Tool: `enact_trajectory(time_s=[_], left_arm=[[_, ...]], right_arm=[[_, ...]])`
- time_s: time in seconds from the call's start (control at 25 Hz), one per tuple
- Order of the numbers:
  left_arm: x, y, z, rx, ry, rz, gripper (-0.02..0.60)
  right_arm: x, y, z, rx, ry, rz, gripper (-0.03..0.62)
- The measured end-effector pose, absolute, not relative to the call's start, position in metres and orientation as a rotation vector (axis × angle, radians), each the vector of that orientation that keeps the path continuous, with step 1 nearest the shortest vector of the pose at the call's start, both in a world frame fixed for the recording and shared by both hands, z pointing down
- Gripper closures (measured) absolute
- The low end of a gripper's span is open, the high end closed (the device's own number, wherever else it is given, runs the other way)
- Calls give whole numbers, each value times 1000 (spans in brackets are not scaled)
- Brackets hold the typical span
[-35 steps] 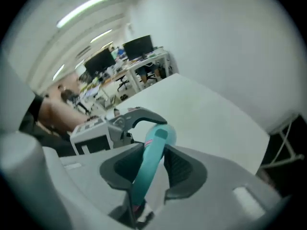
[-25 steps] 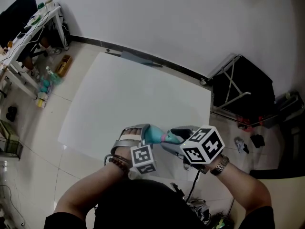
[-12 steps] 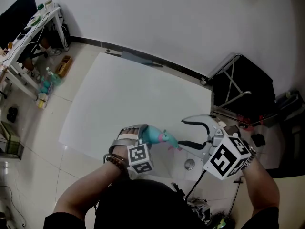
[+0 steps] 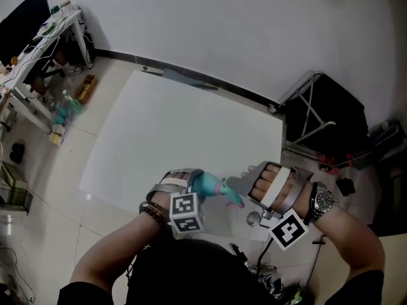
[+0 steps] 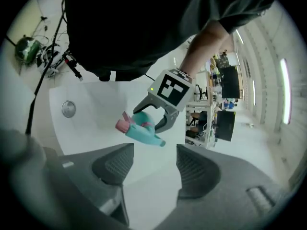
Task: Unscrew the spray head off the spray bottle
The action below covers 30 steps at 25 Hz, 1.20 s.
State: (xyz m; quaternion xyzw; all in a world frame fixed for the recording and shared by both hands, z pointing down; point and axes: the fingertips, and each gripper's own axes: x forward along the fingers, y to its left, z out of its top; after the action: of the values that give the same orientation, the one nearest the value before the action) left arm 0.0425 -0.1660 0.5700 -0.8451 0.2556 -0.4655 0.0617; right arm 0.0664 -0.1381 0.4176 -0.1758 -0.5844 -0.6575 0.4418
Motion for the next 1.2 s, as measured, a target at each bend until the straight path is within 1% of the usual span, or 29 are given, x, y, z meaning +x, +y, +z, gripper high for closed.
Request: enact_trajectory(time_s=[0.2,0.36,0.56,0.68,0.8,1.08,1.2], left_arm=[[51,-156,572,-2573,674,-1403,193],[57,-151,571,-2558,627,-1402,193],[60,-153,572,-2551,630,-1407,193],[58,-154,574,-2543,644,-1423,193],[56,-158,574,-2535,674,-1436,193],[53,-164,578,-2536,749,-1450,193],[53,-166,580,-2550,773,-1455,193]], right_arm=[[65,-115,442,-581,-1438,-1651,336],[69,-104,463,-648,-1434,-1610,349],[66,-103,472,-630,-1499,-1538,459],[60,-107,470,-561,-1566,-1458,470],[59,-116,470,-466,-1646,-1282,470],[55,-132,475,-218,-1828,-727,471],[54,-138,476,-132,-1866,-556,471]])
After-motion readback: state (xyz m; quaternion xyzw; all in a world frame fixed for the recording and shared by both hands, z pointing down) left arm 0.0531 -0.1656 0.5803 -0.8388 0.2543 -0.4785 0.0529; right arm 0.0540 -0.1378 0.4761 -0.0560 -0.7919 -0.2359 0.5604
